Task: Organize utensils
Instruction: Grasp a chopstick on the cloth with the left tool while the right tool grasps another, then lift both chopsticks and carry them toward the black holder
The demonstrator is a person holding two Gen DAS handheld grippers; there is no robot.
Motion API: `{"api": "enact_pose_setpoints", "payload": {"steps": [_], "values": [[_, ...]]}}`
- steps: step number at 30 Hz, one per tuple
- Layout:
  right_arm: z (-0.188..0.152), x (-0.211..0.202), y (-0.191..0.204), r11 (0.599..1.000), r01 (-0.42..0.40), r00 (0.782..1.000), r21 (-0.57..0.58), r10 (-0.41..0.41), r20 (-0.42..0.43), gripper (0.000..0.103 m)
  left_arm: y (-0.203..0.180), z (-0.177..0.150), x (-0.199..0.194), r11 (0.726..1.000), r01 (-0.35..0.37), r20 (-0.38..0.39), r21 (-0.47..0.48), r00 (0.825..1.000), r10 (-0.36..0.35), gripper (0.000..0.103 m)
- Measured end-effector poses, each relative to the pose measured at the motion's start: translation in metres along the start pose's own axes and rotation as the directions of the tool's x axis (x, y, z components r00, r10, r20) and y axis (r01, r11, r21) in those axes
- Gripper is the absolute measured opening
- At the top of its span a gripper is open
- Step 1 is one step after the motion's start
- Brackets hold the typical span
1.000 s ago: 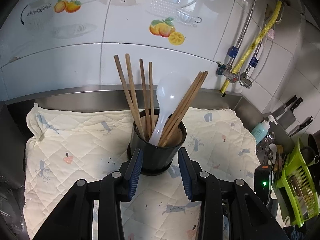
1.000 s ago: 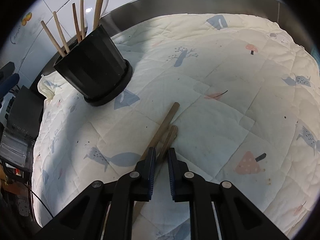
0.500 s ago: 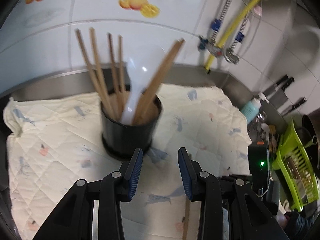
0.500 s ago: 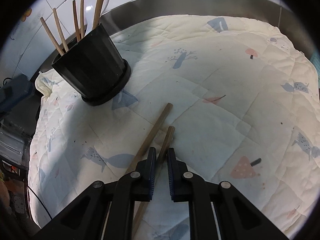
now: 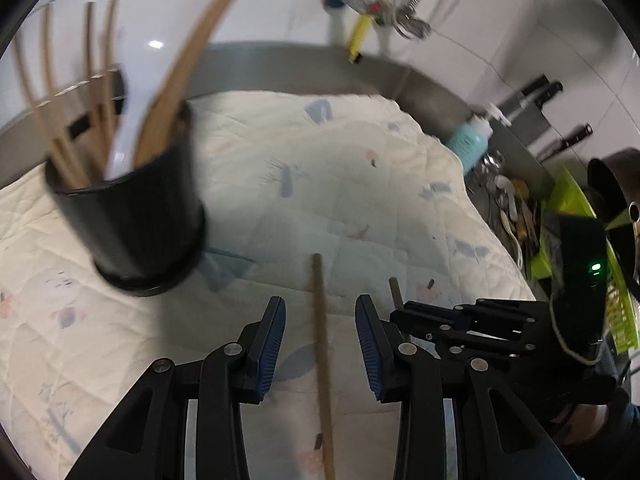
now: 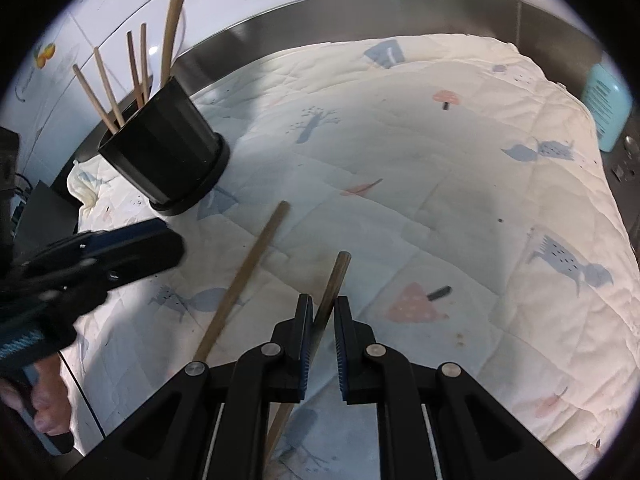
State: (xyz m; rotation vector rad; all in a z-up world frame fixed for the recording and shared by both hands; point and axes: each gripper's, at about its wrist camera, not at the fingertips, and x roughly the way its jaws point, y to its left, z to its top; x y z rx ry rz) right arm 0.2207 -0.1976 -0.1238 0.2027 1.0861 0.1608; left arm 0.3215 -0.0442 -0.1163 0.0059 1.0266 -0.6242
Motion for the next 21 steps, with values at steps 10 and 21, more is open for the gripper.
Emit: {"api": "enact_pose_setpoints", "payload": {"steps": [10,21], "values": [[0.001,-0.011,-0.006,1.000,0.001,1.000,0.016,-0.001,0.022,0.013,-0.011,0.012,0.057,0.998,-0.014,-0.089,0.056,0.996,0.019,0.030],[0.001,-0.018,-0.006,1.000,-0.008,0.999,0.009,0.008,0.041,0.013,-0.013,0.010,0.085,0.992,-0.068,-0.127,0.103,0.989,0.081,0.016]]}}
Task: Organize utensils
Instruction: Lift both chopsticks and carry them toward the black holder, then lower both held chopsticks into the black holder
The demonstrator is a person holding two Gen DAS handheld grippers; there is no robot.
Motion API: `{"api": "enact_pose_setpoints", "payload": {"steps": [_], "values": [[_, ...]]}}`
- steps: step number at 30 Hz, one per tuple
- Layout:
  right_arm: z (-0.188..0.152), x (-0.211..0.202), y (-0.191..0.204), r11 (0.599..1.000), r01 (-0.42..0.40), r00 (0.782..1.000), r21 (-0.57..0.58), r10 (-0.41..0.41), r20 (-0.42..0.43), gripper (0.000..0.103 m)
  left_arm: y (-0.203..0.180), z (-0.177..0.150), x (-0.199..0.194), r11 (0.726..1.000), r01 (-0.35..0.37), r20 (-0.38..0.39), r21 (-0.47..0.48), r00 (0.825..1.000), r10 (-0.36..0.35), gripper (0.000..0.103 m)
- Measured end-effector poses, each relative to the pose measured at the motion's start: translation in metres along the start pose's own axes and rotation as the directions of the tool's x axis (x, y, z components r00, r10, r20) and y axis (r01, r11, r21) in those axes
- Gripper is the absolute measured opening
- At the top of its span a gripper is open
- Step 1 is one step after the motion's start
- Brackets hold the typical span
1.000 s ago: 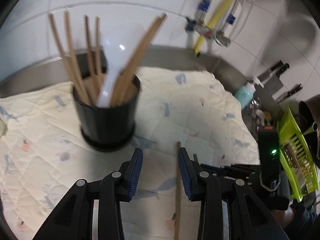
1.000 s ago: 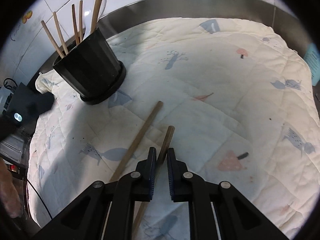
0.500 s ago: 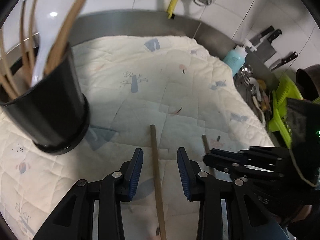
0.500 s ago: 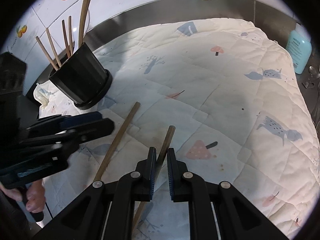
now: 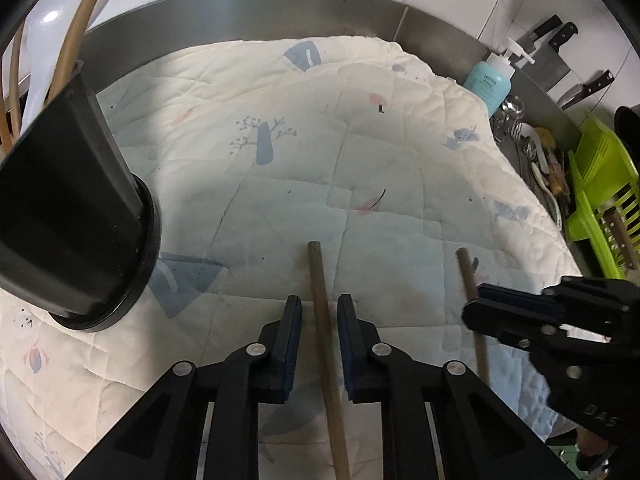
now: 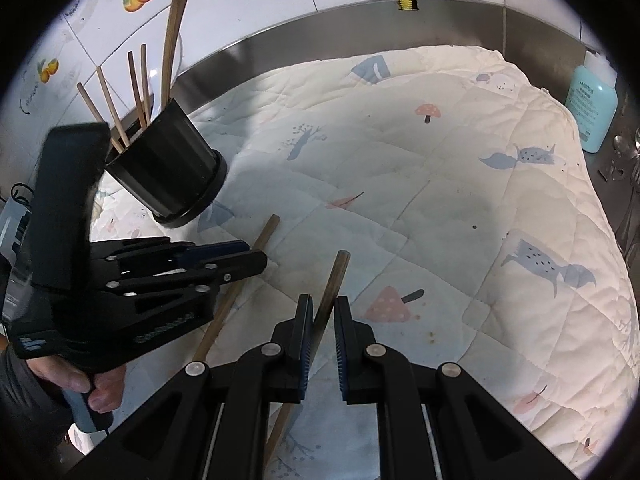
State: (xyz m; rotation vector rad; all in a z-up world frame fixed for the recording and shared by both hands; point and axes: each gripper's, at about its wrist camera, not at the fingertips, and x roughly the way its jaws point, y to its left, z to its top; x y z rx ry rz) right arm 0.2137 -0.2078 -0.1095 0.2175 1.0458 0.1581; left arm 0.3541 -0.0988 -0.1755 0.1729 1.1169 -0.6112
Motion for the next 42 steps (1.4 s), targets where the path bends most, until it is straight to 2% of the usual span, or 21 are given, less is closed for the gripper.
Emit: {"api": "enact_pose_setpoints", "payload": {"steps": [4,9,13,18,22,32,42], "values": [[0.001,-0.003,0.000,1.000,-0.001,1.000,-0.003,0.001,0.007,0.013,0.001,0.000,0.000,1.000,-0.010,0.010,0.005,1.000,0.010,0.009],[0.003,-0.011,0.003,1.000,-0.007,1.000,-0.009,0.008,0.026,0.013,0.005,-0.002,-0.010,1.000,-0.006,0.047,-0.020,0.999,0.007,0.008],[0.008,-0.019,0.007,1.000,-0.021,0.999,-0.020,0.022,0.050,0.012,0.008,-0.002,-0.037,0.999,0.007,0.119,-0.044,0.993,-0.002,0.008],[0.015,-0.030,0.017,0.998,-0.048,0.995,-0.040,0.051,0.088,0.011,0.015,-0.004,-0.085,0.997,0.007,0.224,-0.082,0.974,0.011,0.008],[0.022,-0.043,0.029,0.994,-0.074,0.989,-0.080,0.084,0.125,0.010,0.026,-0.009,-0.128,0.993,-0.005,0.308,-0.121,0.950,0.042,0.008],[0.029,-0.064,0.053,0.979,-0.090,0.973,-0.180,0.126,0.196,0.010,0.049,-0.024,-0.232,0.981,-0.021,0.484,-0.193,0.868,0.114,0.007],[0.038,-0.089,0.068,0.970,-0.083,0.952,-0.230,0.145,0.270,0.009,0.057,-0.014,-0.310,0.978,-0.025,0.623,-0.209,0.767,0.153,0.007]]}}
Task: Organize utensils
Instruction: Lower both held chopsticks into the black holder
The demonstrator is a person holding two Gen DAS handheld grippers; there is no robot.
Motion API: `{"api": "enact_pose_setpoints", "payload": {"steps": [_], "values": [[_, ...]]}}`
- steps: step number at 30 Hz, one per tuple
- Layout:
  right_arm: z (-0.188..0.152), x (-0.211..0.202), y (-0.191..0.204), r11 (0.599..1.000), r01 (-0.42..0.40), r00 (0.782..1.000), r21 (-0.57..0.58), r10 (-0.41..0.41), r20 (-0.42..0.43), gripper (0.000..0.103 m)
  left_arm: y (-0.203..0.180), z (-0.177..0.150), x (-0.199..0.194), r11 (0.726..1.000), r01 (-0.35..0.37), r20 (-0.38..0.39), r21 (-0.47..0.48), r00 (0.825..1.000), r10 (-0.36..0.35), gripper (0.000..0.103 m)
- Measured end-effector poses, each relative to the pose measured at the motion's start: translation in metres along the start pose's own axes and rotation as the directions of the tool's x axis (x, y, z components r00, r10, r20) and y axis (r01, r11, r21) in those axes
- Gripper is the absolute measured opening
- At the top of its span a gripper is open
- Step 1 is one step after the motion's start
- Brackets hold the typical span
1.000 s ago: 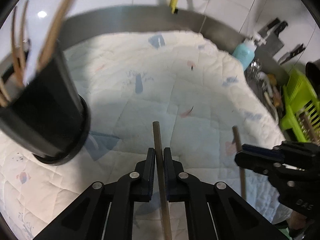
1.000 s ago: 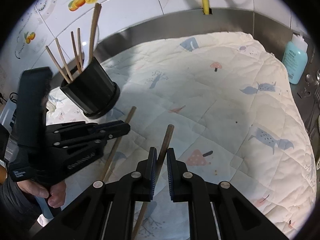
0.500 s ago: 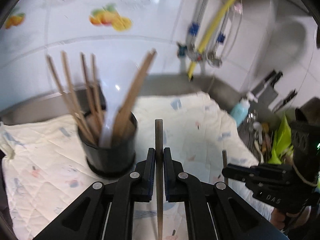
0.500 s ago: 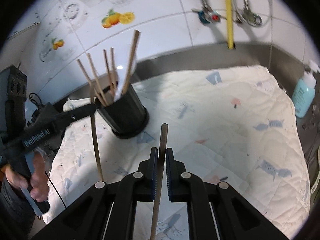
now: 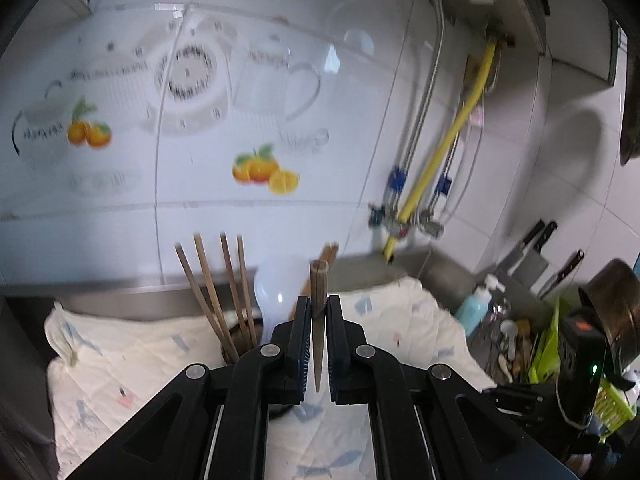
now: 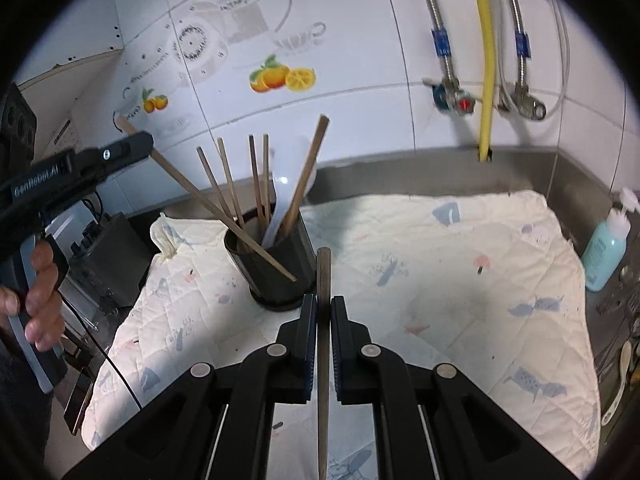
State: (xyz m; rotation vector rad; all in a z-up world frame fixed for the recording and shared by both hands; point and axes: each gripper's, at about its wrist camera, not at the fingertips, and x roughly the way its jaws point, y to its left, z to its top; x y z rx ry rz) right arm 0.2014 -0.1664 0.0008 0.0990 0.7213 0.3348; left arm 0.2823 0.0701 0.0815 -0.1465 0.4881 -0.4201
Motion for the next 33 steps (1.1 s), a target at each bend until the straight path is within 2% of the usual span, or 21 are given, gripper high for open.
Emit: {"api": "enact_pose_setpoints", "payload": {"steps": [8,15,19,26,33], "values": [[0.024,-0.012,0.011,0.999,-0.009,0.998,-0.032,0.011,0.069,0.009,0.007,0.038,-0.010,1.000,-0.015,0.080,-0.002,0.997,0.015,0.007],[0.057,-0.023,0.024,0.998,-0.017,0.989,-0.068,0.026,0.143,0.009,0.015,0.054,-0.006,0.998,-0.056,0.112,0.017,0.992,0.054,0.007],[0.079,-0.031,0.034,0.995,-0.021,0.981,-0.096,0.039,0.190,0.009,0.023,0.049,0.004,0.996,-0.087,0.094,0.021,0.992,0.084,0.007],[0.114,-0.038,0.053,0.990,-0.024,0.960,-0.136,0.061,0.273,0.009,0.046,0.028,0.034,0.994,-0.108,0.008,-0.005,0.994,0.108,0.007],[0.134,-0.021,0.066,0.991,-0.042,0.947,-0.130,0.081,0.312,0.009,0.066,0.006,0.058,0.993,-0.118,-0.081,-0.032,0.990,0.115,0.007]]}}
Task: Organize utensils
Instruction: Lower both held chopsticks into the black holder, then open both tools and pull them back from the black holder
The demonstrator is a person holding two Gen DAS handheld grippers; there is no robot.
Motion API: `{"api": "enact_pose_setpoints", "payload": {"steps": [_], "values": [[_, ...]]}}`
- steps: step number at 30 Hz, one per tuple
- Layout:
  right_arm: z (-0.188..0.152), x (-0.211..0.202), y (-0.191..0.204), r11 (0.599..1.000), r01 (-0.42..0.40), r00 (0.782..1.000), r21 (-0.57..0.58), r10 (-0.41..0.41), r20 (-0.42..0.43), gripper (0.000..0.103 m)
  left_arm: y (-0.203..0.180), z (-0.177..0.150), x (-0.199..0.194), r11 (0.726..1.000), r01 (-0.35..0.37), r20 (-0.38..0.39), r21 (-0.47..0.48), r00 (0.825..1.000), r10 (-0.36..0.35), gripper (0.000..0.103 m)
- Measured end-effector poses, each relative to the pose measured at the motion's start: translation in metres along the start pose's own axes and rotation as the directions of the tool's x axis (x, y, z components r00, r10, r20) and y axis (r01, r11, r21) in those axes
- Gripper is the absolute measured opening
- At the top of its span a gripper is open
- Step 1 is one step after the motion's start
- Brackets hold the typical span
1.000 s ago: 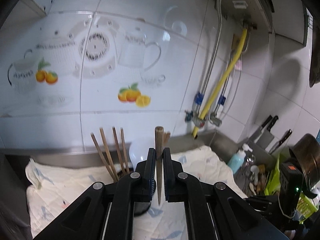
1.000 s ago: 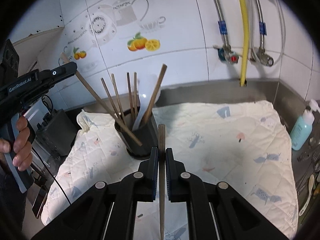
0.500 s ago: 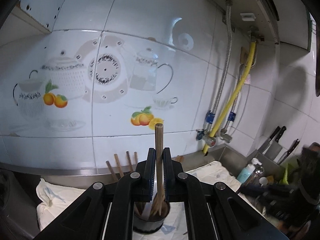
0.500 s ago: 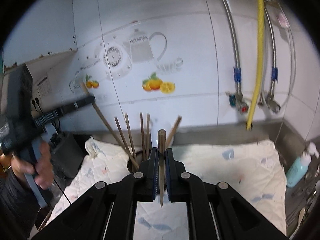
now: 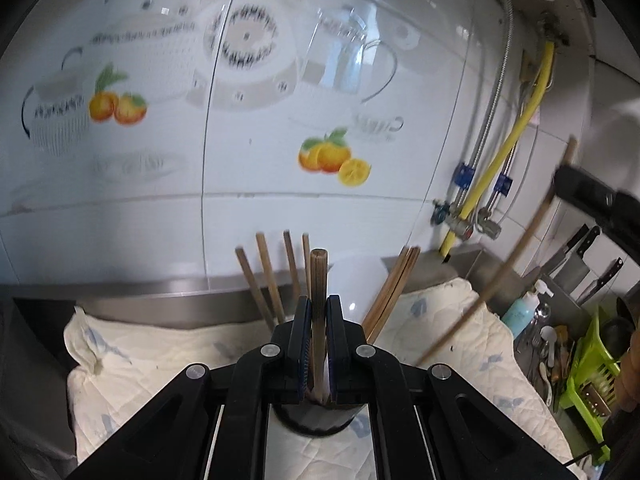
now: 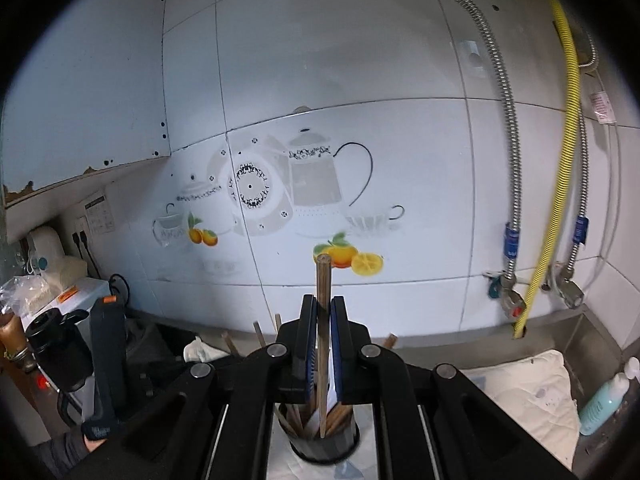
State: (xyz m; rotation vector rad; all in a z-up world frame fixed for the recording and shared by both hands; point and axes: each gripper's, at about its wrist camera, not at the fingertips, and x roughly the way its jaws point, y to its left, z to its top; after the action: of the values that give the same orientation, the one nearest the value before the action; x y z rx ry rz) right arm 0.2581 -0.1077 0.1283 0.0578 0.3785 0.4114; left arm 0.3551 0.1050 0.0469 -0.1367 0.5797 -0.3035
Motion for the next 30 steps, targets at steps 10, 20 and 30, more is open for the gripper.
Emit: {"api": "enact_pose_setpoints", "payload": {"steps": [10,20,30], "values": [[-0.030,0.045,0.001,1.000,-0.011,0.995,0.028,0.013,-0.100,0.009,0.007,-0.007,0.015,1.000,-0.001,-0.044,-0.022,0.999,0.000,0.009],[-0.059,0.062,-0.013,0.997,-0.025,0.977,0.074,0.040,-0.208,0.009,0.019,-0.012,0.001,0.997,-0.012,-0.040,-0.079,0.999,0.009,0.036],[-0.067,0.043,-0.014,0.998,-0.022,0.978,0.059,0.034,-0.205,0.032,0.011,-0.014,-0.026,0.996,-0.029,-0.009,-0.086,1.000,0.028,0.057]]}}
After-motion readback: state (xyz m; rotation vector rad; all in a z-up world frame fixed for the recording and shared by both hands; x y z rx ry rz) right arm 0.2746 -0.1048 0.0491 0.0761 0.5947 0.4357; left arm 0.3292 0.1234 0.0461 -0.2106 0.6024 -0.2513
